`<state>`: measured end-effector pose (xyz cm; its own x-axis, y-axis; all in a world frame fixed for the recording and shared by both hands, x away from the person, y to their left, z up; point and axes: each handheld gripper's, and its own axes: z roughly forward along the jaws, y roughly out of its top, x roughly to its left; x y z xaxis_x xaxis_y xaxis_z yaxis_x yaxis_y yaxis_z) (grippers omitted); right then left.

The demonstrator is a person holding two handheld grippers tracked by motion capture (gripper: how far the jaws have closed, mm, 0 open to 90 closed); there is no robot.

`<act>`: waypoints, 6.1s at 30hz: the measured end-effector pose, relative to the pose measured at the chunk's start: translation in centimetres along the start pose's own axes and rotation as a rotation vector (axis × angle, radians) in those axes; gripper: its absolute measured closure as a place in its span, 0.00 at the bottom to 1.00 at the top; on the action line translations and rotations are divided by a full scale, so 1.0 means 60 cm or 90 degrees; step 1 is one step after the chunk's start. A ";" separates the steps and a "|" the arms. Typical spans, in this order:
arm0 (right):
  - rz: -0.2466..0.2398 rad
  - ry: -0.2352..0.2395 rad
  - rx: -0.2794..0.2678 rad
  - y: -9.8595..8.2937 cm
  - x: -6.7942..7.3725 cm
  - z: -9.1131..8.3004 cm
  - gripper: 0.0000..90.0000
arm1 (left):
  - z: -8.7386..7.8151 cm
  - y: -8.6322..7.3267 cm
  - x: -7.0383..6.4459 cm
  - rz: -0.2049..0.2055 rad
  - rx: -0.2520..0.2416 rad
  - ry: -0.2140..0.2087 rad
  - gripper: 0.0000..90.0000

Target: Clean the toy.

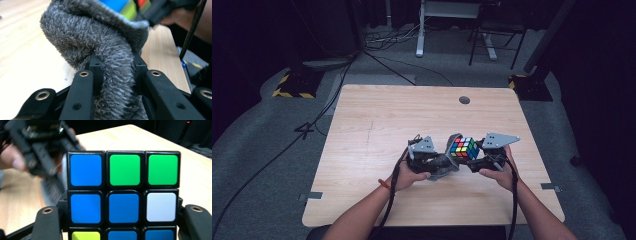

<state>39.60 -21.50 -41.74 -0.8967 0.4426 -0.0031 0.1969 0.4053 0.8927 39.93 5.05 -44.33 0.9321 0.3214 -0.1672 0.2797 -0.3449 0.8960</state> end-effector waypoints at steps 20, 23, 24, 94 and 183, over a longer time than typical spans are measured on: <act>-0.053 0.007 0.142 -0.014 0.021 0.050 0.37 | -0.017 0.018 -0.010 0.031 -0.014 0.013 0.79; -0.051 -0.004 0.153 -0.015 0.017 0.050 0.37 | -0.016 0.018 -0.013 0.030 -0.011 0.001 0.79; -0.050 -0.008 0.155 -0.015 0.015 0.049 0.37 | -0.016 0.017 -0.012 0.031 -0.006 -0.002 0.79; -0.028 0.008 0.109 -0.002 0.002 0.014 0.37 | 0.003 0.004 -0.001 0.077 0.137 0.062 0.79; -0.188 -0.063 0.152 -0.008 0.036 0.061 0.37 | 0.019 0.027 0.018 -0.185 0.048 -0.022 0.18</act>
<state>39.01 -17.82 -43.85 -0.8886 0.3490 -0.2978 0.0330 0.6960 0.7172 41.64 3.83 -43.50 0.8174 0.3868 -0.4268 0.5508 -0.3081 0.7757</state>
